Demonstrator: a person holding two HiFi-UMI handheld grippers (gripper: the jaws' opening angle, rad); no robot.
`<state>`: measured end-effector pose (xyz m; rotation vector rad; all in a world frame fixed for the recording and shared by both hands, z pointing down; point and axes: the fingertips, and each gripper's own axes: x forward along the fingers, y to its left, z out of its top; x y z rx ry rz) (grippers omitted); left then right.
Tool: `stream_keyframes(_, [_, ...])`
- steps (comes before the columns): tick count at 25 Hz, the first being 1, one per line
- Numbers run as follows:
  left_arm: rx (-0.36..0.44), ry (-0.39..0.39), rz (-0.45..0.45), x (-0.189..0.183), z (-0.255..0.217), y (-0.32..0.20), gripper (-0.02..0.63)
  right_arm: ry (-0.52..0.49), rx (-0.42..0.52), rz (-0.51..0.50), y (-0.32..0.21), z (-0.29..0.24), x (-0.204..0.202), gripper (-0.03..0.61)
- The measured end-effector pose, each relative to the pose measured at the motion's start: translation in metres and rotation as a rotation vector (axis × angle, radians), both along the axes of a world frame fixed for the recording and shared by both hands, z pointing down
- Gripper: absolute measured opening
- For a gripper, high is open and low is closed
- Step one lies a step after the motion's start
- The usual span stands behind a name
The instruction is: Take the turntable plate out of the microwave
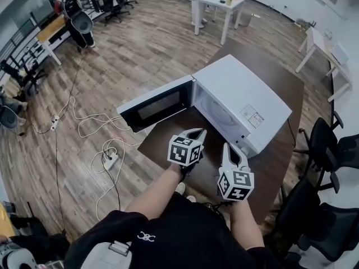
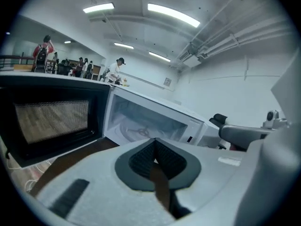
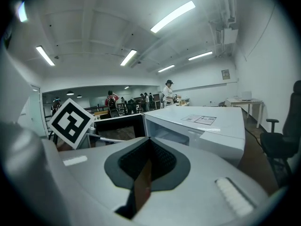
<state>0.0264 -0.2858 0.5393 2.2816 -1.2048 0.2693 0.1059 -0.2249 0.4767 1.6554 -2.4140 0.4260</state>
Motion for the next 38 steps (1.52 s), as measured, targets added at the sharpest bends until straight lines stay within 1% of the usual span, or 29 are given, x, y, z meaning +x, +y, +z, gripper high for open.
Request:
stream_keyframes(4, [-0.044, 0.126, 0.007, 0.001, 0.017, -0.023, 0.006, 0.018, -0.007, 0.055, -0.006, 0.005, 0.008, 0.008])
stream_keyframes(6, [-0.055, 0.172, 0.019, 0.002, 0.025, -0.035, 0.005, 0.033, -0.019, 0.080, -0.008, 0.010, 0.011, 0.008])
stream_keyframes(8, [-0.072, 0.210, 0.032, 0.003, 0.036, -0.046, 0.022, 0.052, -0.032, 0.098, -0.009, 0.015, 0.014, 0.008])
stream_keyframes(10, [-0.106, 0.269, 0.035, 0.005, 0.047, -0.058, 0.037, 0.070, -0.042, 0.111, -0.010, 0.018, 0.016, 0.008])
stream_keyframes(13, [-0.182, 0.405, 0.016, 0.008, 0.063, -0.079, 0.051, 0.092, -0.050, 0.135, -0.008, 0.020, 0.022, 0.008])
stream_keyframes(17, [-0.296, 0.598, -0.041, 0.010, 0.082, -0.105, 0.069, 0.112, -0.072, 0.188, -0.006, 0.027, 0.037, 0.008])
stream_keyframes(22, [-0.417, 0.769, -0.094, 0.011, 0.102, -0.132, 0.077, 0.112, -0.110, 0.252, -0.005, 0.037, 0.052, 0.008])
stream_keyframes(24, [-0.464, 0.822, -0.121, 0.010, 0.110, -0.142, 0.095, 0.113, -0.123, 0.270, -0.005, 0.042, 0.056, 0.008])
stream_keyframes(26, [-0.505, 0.847, -0.143, 0.010, 0.117, -0.152, 0.101, 0.116, -0.134, 0.287, -0.005, 0.046, 0.058, 0.008])
stream_keyframes(31, [-0.610, 0.855, -0.194, 0.013, 0.134, -0.169, 0.143, 0.108, -0.162, 0.330, -0.003, 0.057, 0.065, 0.008])
stream_keyframes(35, [-0.647, 0.830, -0.204, 0.019, 0.144, -0.174, 0.158, 0.104, -0.174, 0.352, 0.000, 0.061, 0.069, 0.008])
stream_keyframes(38, [-0.660, 0.811, -0.203, 0.023, 0.150, -0.176, 0.149, 0.096, -0.180, 0.372, 0.002, 0.062, 0.074, 0.008])
